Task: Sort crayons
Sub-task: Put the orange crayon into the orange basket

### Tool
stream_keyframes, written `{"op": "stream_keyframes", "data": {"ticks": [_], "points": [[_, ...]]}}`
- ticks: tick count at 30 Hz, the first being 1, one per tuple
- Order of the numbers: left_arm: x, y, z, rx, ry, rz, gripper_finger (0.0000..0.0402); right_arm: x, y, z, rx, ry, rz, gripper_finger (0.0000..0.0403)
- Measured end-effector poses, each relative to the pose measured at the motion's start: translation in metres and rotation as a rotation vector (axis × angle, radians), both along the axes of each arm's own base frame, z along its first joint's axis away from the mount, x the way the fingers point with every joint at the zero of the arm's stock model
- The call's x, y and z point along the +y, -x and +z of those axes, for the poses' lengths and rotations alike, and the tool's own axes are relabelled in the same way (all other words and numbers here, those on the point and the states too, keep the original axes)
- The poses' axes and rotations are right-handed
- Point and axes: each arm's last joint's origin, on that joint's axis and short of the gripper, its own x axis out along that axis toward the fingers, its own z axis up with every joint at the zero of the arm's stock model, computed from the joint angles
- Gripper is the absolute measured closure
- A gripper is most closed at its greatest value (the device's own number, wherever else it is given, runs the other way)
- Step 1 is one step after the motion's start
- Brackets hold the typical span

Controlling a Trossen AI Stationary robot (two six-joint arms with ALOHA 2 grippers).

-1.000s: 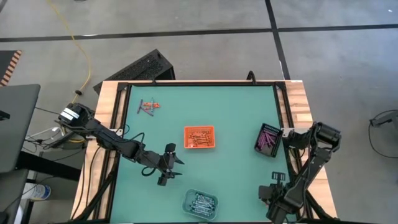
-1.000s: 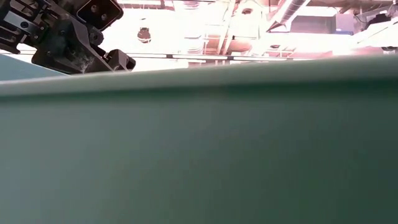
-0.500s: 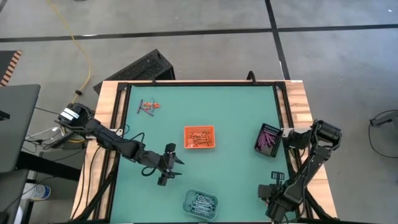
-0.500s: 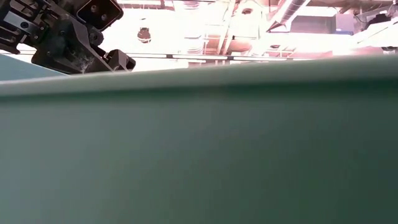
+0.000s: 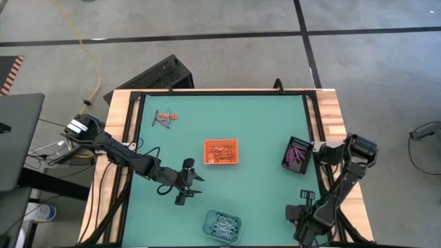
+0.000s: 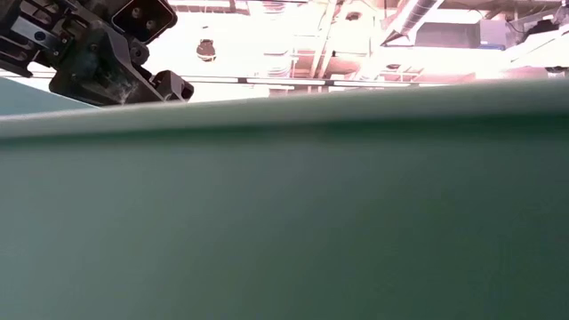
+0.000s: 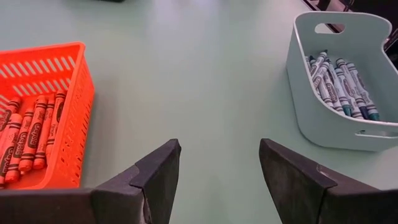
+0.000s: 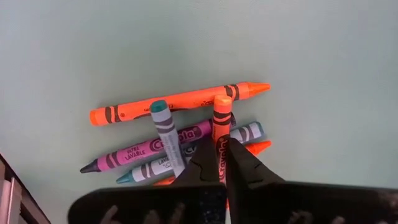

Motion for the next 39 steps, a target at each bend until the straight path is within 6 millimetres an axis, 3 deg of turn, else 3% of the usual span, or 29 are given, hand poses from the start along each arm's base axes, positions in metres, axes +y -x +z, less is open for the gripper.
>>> {"op": "stream_keyframes", "data": {"ticks": [7, 27, 33, 39], "points": [[0.0, 0.0, 0.0, 0.0, 0.002, 0.003, 0.0191, -0.002, -0.007, 0.01, 0.005, 0.048, 0.023, 0.0398], [0.0, 0.0, 0.0, 0.003, 0.002, 0.003, 0.0191, -0.02, -0.031, 0.012, -0.042, 0.101, 0.058, 0.0399], [0.0, 0.0, 0.0, 0.002, 0.002, 0.003, 0.0191, -0.032, -0.053, 0.017, -0.157, 0.184, 0.103, 0.0399], [-0.001, -0.002, 0.004, -0.043, -0.012, -0.009, 0.0191, -0.047, -0.097, 0.038, -0.387, 0.309, 0.185, 0.0399]]}}
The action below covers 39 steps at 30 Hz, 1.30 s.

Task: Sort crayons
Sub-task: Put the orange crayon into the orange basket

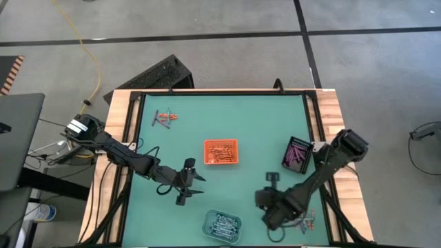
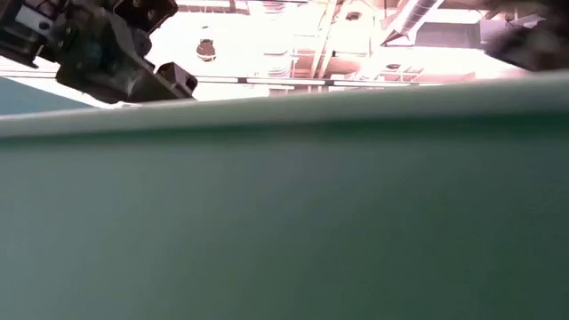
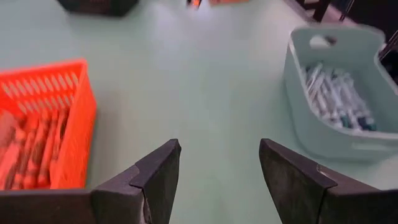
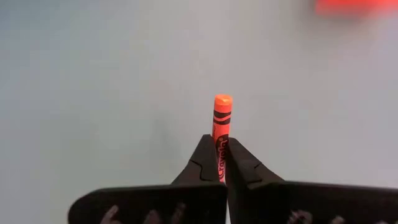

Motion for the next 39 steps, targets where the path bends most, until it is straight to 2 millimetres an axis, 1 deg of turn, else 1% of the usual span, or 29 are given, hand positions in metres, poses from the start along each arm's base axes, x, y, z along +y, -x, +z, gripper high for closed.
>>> {"op": "stream_keyframes", "data": {"ticks": [4, 9, 12, 15, 20, 23, 26, 30, 35, 39], "points": [[-0.001, -0.003, 0.008, -0.091, -0.036, -0.004, 0.0191, -0.01, -0.037, 0.017, -0.179, 0.052, 0.087, 0.0399], [-0.002, -0.005, 0.016, -0.192, -0.082, -0.022, 0.0191, -0.021, -0.083, 0.043, -0.402, 0.065, 0.213, 0.0399], [-0.002, -0.006, 0.02, -0.231, -0.102, -0.022, 0.0191, -0.026, -0.103, 0.059, -0.535, 0.091, 0.282, 0.0399], [-0.001, -0.006, 0.023, -0.263, -0.129, 0.004, 0.0191, -0.03, -0.116, 0.073, -0.659, 0.127, 0.332, 0.0399], [0.001, -0.007, 0.031, -0.343, -0.171, 0.061, 0.0191, -0.035, -0.128, 0.089, -0.807, 0.164, 0.355, 0.0399], [0.0, -0.008, 0.037, -0.41, -0.178, 0.064, 0.0191, -0.04, -0.132, 0.093, -0.852, 0.158, 0.334, 0.0399], [0.001, -0.008, 0.043, -0.464, -0.191, 0.079, 0.0191, -0.043, -0.134, 0.095, -0.871, 0.157, 0.32, 0.0399], [0.002, -0.007, 0.046, -0.483, -0.215, 0.144, 0.0191, -0.046, -0.136, 0.096, -0.886, 0.158, 0.307, 0.0399], [0.0, -0.006, 0.048, -0.501, -0.222, 0.136, 0.0192, -0.045, -0.136, 0.098, -0.904, 0.156, 0.299, 0.0399], [-0.005, -0.003, 0.05, -0.524, -0.25, 0.149, 0.0207, -0.047, -0.136, 0.098, -0.902, 0.182, 0.259, 0.0399]]}}
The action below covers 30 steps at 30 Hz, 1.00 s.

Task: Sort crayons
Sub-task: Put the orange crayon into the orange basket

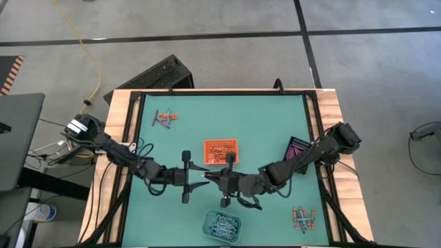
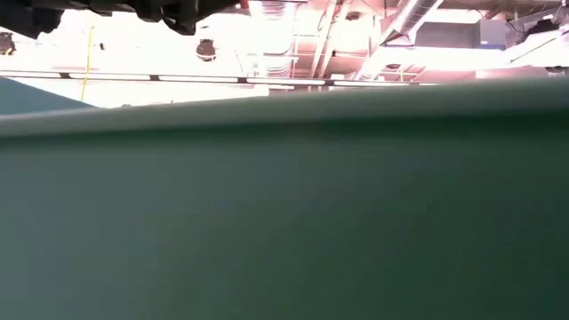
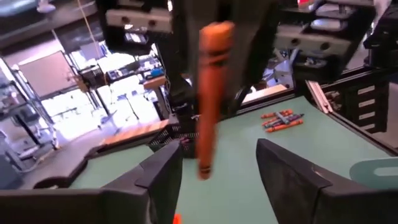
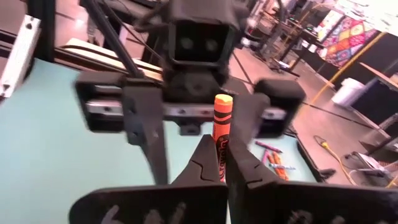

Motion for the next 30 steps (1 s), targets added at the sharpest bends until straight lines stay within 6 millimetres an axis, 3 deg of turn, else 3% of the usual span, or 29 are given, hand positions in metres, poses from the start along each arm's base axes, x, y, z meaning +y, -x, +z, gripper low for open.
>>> {"op": "stream_keyframes", "data": {"ticks": [23, 30], "points": [[-0.0015, 0.0007, 0.003, -0.03, -0.028, -0.029, 0.0384, -0.0012, -0.0002, -0.0006, 0.004, 0.002, -0.011, 0.0398], [0.0006, -0.0007, 0.0013, -0.014, -0.047, -0.03, 0.0395, -0.0022, 0.0006, -0.0037, 0.031, -0.001, -0.022, 0.0397]]}}
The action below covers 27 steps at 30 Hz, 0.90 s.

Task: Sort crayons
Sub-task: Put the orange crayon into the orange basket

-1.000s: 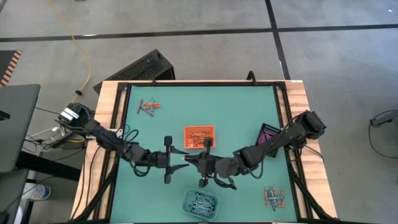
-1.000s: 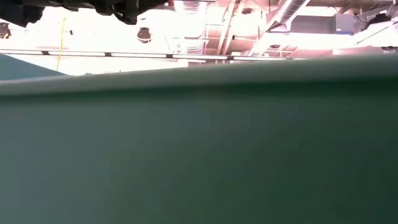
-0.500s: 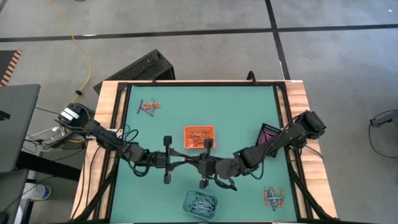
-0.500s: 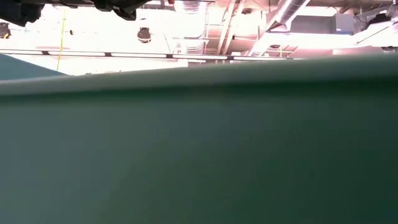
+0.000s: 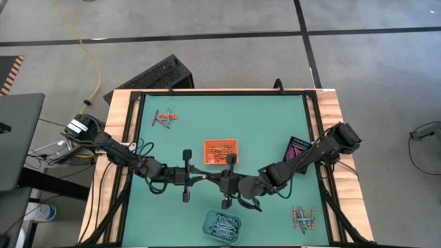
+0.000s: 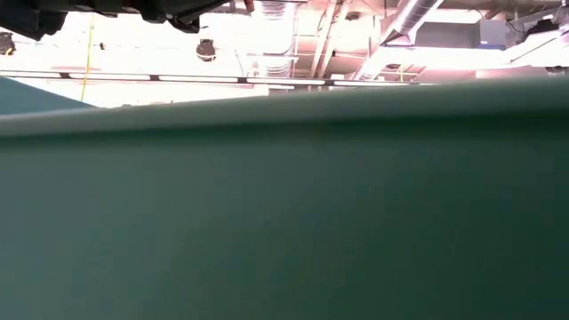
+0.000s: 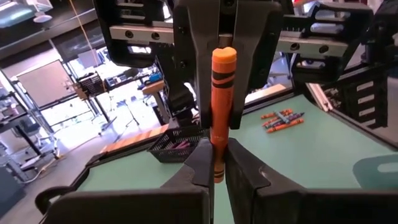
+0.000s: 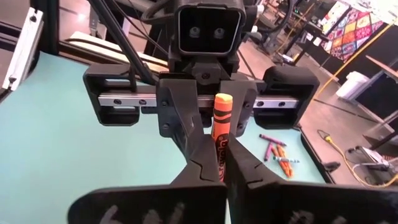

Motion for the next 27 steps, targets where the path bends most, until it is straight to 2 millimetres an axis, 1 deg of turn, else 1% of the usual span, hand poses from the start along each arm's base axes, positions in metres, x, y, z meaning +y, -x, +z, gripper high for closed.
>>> {"op": "stream_keyframes", "data": {"ticks": [4, 7, 12, 16, 22, 27], "points": [[0.002, -0.001, -0.002, 0.019, -0.014, 0.02, 0.0399, -0.002, 0.001, -0.003, 0.026, 0.004, -0.038, 0.0393], [0.006, -0.003, -0.004, 0.044, -0.025, 0.045, 0.04, -0.003, 0.003, -0.006, 0.046, 0.021, -0.085, 0.038], [0.012, -0.006, -0.008, 0.077, -0.027, 0.072, 0.0401, -0.007, 0.007, -0.014, 0.107, 0.044, -0.173, 0.0337], [0.015, -0.007, -0.009, 0.093, -0.038, 0.061, 0.0401, -0.013, 0.013, -0.023, 0.167, 0.055, -0.263, 0.0298], [0.024, -0.014, -0.01, 0.139, -0.056, 0.113, 0.0401, -0.019, 0.026, -0.037, 0.264, 0.028, -0.373, 0.0252], [0.034, -0.026, -0.006, 0.218, -0.083, 0.156, 0.0401, -0.017, 0.043, -0.047, 0.337, -0.016, -0.444, 0.0242]]}}
